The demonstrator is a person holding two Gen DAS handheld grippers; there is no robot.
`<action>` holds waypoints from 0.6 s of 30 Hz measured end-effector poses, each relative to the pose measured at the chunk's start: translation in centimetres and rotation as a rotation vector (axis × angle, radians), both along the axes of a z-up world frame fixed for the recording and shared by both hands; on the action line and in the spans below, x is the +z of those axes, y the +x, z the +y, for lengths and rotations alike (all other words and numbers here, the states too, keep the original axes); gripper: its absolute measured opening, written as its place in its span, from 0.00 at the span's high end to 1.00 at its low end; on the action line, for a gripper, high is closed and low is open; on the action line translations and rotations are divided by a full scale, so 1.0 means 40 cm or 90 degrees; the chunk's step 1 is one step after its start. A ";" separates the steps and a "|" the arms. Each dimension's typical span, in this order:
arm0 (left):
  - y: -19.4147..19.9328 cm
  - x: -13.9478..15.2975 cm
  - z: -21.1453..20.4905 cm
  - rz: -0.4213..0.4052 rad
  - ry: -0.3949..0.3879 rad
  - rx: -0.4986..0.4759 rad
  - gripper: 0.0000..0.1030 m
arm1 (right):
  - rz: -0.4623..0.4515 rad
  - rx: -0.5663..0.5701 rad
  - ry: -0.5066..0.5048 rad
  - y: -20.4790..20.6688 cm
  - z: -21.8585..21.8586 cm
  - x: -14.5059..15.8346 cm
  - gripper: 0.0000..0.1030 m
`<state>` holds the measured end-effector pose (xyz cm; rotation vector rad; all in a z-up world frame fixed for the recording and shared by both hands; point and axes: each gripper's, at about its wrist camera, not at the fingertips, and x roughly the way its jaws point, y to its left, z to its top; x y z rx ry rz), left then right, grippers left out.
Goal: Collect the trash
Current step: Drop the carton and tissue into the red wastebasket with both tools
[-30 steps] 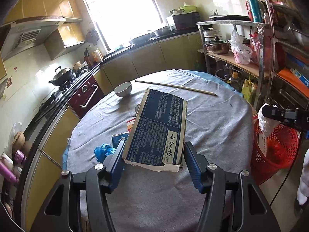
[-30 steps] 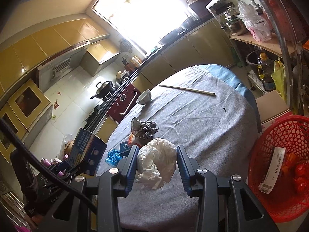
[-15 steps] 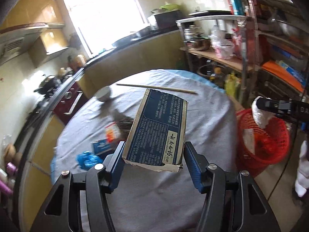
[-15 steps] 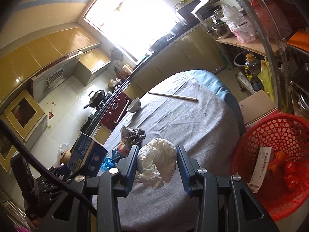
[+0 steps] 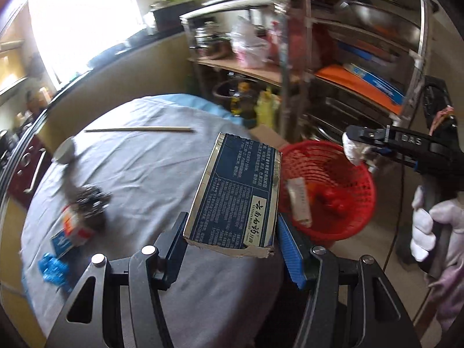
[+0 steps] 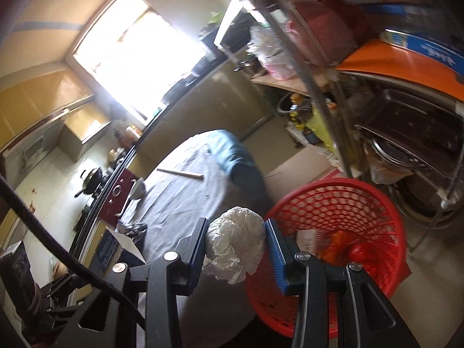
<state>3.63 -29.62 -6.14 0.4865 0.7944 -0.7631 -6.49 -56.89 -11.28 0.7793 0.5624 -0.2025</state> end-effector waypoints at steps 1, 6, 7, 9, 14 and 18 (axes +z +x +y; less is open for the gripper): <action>-0.004 -0.004 -0.018 0.004 0.001 -0.012 0.40 | 0.007 -0.011 0.000 -0.006 -0.014 -0.008 0.59; -0.028 -0.024 -0.120 0.029 0.001 -0.079 0.40 | 0.035 -0.042 0.013 -0.027 -0.066 -0.049 0.59; -0.032 -0.030 -0.140 0.038 0.002 -0.092 0.40 | 0.041 -0.045 0.016 -0.031 -0.072 -0.057 0.59; -0.041 -0.040 -0.176 0.057 0.000 -0.118 0.40 | 0.055 -0.054 0.025 -0.035 -0.085 -0.075 0.54; -0.052 -0.072 -0.246 0.081 0.004 -0.156 0.36 | 0.073 -0.075 0.052 -0.054 -0.113 -0.107 0.48; -0.047 -0.088 -0.235 0.077 0.016 -0.143 0.36 | 0.064 -0.096 0.054 -0.077 -0.128 -0.105 0.46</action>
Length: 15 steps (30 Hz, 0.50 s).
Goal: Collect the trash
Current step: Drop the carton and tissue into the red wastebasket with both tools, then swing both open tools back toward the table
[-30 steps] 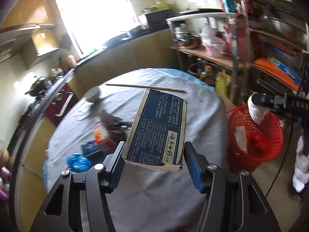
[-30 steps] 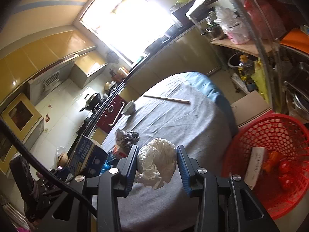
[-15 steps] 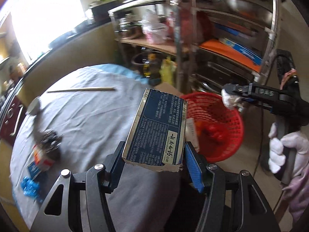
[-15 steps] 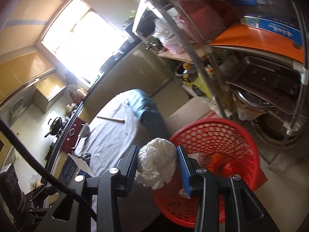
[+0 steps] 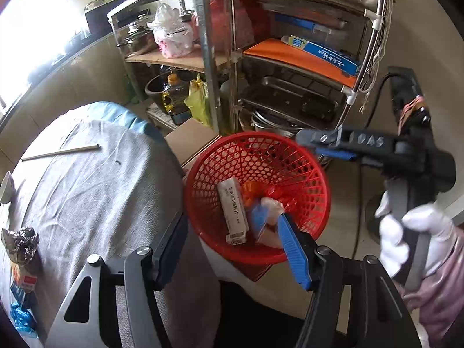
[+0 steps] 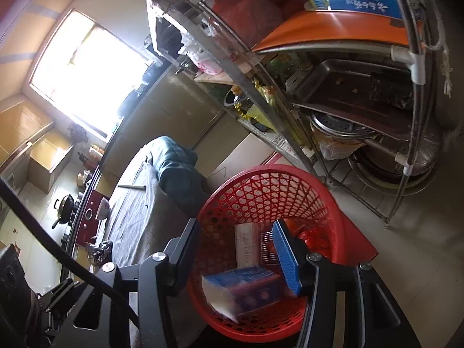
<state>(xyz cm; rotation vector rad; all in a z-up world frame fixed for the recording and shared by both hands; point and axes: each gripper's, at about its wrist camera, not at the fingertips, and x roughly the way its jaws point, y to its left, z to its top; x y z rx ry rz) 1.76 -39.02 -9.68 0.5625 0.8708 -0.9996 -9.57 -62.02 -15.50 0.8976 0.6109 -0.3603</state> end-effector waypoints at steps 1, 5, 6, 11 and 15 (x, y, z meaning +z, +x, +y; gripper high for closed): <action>0.005 -0.002 0.013 0.000 0.003 0.006 0.36 | -0.004 -0.002 -0.002 -0.004 -0.002 0.004 0.46; 0.028 -0.006 0.099 0.007 0.011 0.053 0.36 | -0.017 -0.004 -0.004 -0.004 0.002 0.018 0.46; 0.033 -0.007 0.120 0.011 0.013 0.069 0.36 | -0.021 0.000 -0.005 -0.001 0.008 0.024 0.46; 0.045 -0.003 0.247 -0.002 0.013 0.133 0.36 | -0.036 0.031 -0.020 0.025 0.042 0.054 0.46; 0.040 0.012 0.381 -0.033 0.000 0.195 0.36 | -0.044 0.052 -0.039 0.046 0.075 0.084 0.46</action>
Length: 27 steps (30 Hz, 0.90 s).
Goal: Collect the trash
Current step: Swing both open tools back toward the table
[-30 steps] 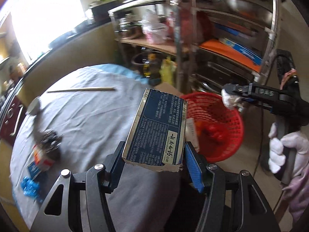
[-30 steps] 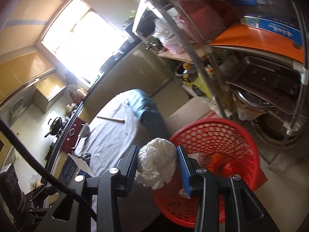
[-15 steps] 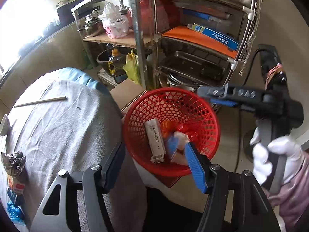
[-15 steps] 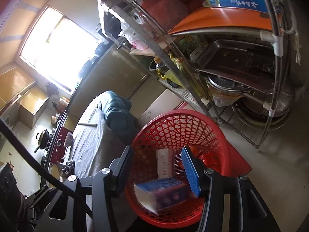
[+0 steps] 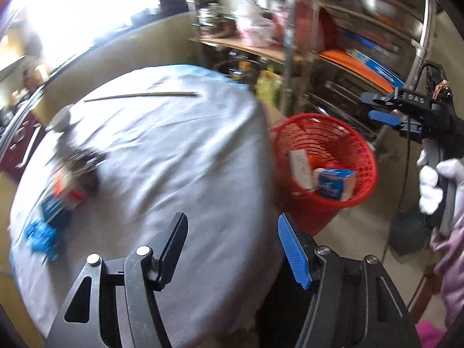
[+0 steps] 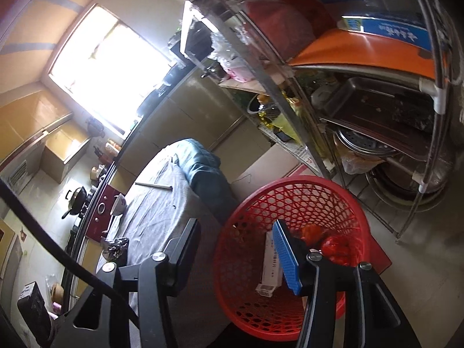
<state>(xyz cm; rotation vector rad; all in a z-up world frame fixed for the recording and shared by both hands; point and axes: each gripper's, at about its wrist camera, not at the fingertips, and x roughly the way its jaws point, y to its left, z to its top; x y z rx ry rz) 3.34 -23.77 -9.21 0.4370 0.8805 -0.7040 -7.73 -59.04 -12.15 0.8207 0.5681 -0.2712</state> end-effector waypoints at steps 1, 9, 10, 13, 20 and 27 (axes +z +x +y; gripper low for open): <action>-0.001 0.002 0.035 -0.008 0.000 0.018 0.36 | -0.002 0.004 -0.002 0.006 0.009 0.007 0.46; 0.038 -0.013 0.319 -0.005 -0.015 0.199 0.36 | 0.001 0.047 -0.026 0.068 0.085 0.059 0.46; 0.044 -0.015 0.345 -0.005 -0.016 0.218 0.36 | 0.002 0.055 -0.029 0.078 0.099 0.064 0.46; 0.072 -0.020 0.440 -0.003 -0.027 0.287 0.36 | 0.009 0.085 -0.038 0.112 0.143 0.072 0.46; 0.115 -0.035 0.628 0.013 -0.077 0.411 0.36 | 0.028 0.160 -0.067 0.192 0.264 0.087 0.46; 0.166 -0.051 0.713 0.050 -0.119 0.452 0.36 | 0.045 0.223 -0.077 0.273 0.367 0.076 0.46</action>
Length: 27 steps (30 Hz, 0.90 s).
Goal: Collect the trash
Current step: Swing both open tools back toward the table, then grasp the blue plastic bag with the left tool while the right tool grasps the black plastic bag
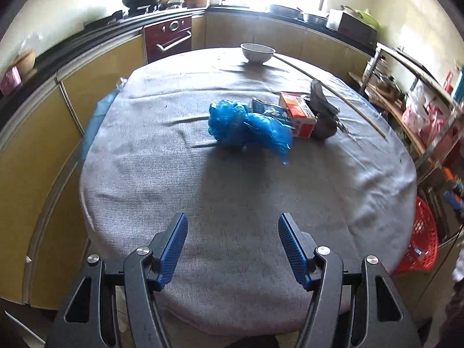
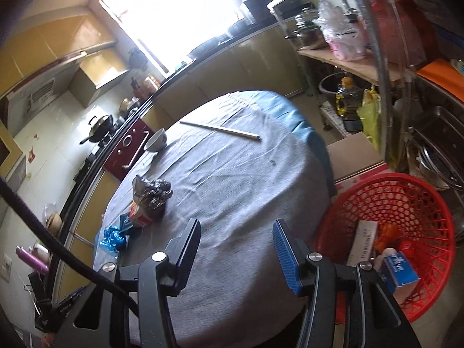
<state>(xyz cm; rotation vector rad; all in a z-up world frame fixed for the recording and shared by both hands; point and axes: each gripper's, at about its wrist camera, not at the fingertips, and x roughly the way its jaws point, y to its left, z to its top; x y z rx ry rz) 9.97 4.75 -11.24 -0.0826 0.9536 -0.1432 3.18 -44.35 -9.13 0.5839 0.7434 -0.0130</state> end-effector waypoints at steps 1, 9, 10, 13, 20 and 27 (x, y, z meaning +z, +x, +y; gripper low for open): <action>0.007 0.003 0.004 0.003 -0.010 0.002 0.36 | 0.004 0.007 0.001 0.009 0.013 -0.005 0.46; 0.110 0.077 -0.007 -0.036 -0.035 0.010 0.32 | 0.029 0.049 0.004 0.051 0.074 -0.047 0.46; 0.133 0.084 -0.007 -0.039 -0.038 0.011 0.32 | 0.030 0.051 0.003 0.051 0.076 -0.050 0.46; 0.206 0.090 -0.006 -0.030 -0.052 0.028 0.30 | 0.034 0.051 0.005 0.055 0.075 -0.054 0.46; 0.359 0.042 -0.007 0.021 -0.095 0.063 0.29 | 0.008 0.113 -0.006 0.151 0.137 0.000 0.46; 0.417 -0.042 0.006 0.081 -0.150 0.096 0.29 | -0.019 0.216 -0.012 0.341 0.304 0.047 0.46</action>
